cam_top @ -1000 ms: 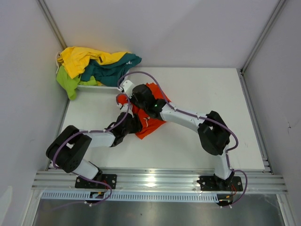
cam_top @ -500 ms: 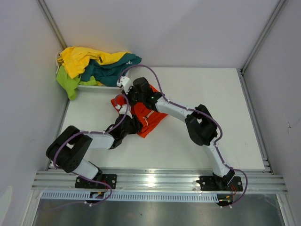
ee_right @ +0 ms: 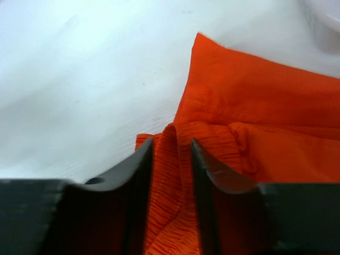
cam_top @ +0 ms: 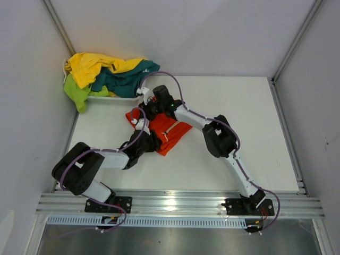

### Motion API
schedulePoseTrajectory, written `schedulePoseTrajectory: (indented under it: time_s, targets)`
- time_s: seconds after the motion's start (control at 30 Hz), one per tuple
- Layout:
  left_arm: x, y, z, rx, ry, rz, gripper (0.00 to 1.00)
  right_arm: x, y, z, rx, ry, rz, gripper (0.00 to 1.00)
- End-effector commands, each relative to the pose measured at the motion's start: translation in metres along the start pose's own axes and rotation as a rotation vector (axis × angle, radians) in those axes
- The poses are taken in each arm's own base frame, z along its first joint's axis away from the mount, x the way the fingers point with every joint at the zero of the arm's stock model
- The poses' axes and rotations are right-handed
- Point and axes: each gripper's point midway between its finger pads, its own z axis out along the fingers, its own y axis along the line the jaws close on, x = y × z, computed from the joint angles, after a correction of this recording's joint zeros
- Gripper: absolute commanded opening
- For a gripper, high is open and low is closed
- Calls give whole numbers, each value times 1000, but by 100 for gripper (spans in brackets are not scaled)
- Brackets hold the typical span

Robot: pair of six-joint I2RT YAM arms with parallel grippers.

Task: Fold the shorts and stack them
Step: Fold the shorts

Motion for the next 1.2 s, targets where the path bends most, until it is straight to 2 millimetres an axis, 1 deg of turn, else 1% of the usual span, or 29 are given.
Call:
schedulePoseTrajectory:
  time_s: [0.0, 0.03, 0.1, 0.13, 0.23, 0.27, 0.3, 0.33, 0.37, 0.4, 0.43, 0.47, 0.5, 0.53, 0.57, 0.6, 0.63, 0.67, 0.7, 0.73, 0.77, 0.8, 0.87, 0.9, 0.93, 1.03, 1.07, 1.13, 1.17]
  targets:
    - [13, 1, -7, 13, 37, 30, 52, -42, 4, -18, -68, -89, 54, 49]
    - [12, 0, -8, 12, 35, 30, 52, -50, -1, -23, -61, -110, 81, 62]
    - [11, 0, -8, 12, 31, 30, 53, -62, -6, -30, -56, -134, 101, 67]
    - [11, 0, -9, 10, 33, 31, 53, -76, -13, -39, -41, -165, 127, 68]
    - [9, 0, -11, 7, 25, 33, 53, -105, -28, -62, 1, -244, 166, 72]
    - [9, 0, -12, 6, 27, 35, 53, -119, -37, -79, 21, -280, 188, 72]
    - [7, -1, -13, 8, 21, 34, 53, -124, -43, -88, 41, -300, 200, 72]
    - [6, 0, -14, 7, 20, 34, 53, -127, -57, -100, 82, -311, 215, 72]
    - [6, 0, -15, 8, 19, 36, 53, -132, -61, -110, 107, -317, 205, 73]
    - [7, 1, -16, 6, 21, 37, 53, -132, -67, -117, 133, -310, 203, 73]
    - [7, 0, -17, 7, 20, 39, 53, -121, -74, -122, 166, -271, 232, 73]
    - [6, -1, -18, 12, 18, 40, 53, -118, -87, -135, 202, -261, 225, 73]
    - [7, 0, -19, 10, 20, 42, 53, -112, -91, -142, 207, -241, 241, 73]
    - [6, -1, -20, 18, 20, 44, 53, -99, -97, -148, 215, -211, 280, 72]
    - [6, -2, -20, 23, 21, 49, 53, -78, -112, -160, 233, -183, 339, 72]
    - [5, -3, -21, 24, 22, 50, 53, -74, -107, -170, 204, -175, 360, 72]
    - [6, -2, -21, 24, 25, 50, 53, -65, -112, -177, 212, -174, 383, 72]
    - [6, -3, -22, 28, 24, 50, 53, -33, -115, -179, 222, -127, 449, 72]
    - [6, -3, -23, 30, 24, 48, 53, -30, -117, -198, 234, -138, 464, 71]
    - [5, -5, -24, 40, 20, 47, 53, -26, -120, -205, 243, -155, 466, 71]
    - [4, -7, -26, 48, 19, 44, 54, -15, -122, -211, 260, -148, 482, 71]
    - [0, -10, -29, 60, 6, 40, 54, 2, -124, -221, 282, -139, 499, 72]
    - [-4, -14, -33, 78, -1, 36, 54, 19, -130, -231, 307, -125, 530, 72]
    - [-5, -15, -36, 82, 0, 33, 55, 34, -135, -237, 315, -112, 556, 72]
    - [-12, -20, -41, 101, -20, 29, 56, 40, -136, -240, 307, -106, 573, 73]
    - [-20, -28, -53, 130, -37, 9, 64, 61, -142, -240, 297, -71, 613, 74]
    - [-22, -29, -55, 131, -40, 7, 70, 66, -143, -239, 295, -61, 623, 75]
    - [-25, -29, -59, 130, -42, -1, 76, 77, -140, -231, 261, -39, 641, 76]
    - [-32, -30, -62, 135, -58, -14, 82, 78, -138, -230, 245, -40, 645, 76]
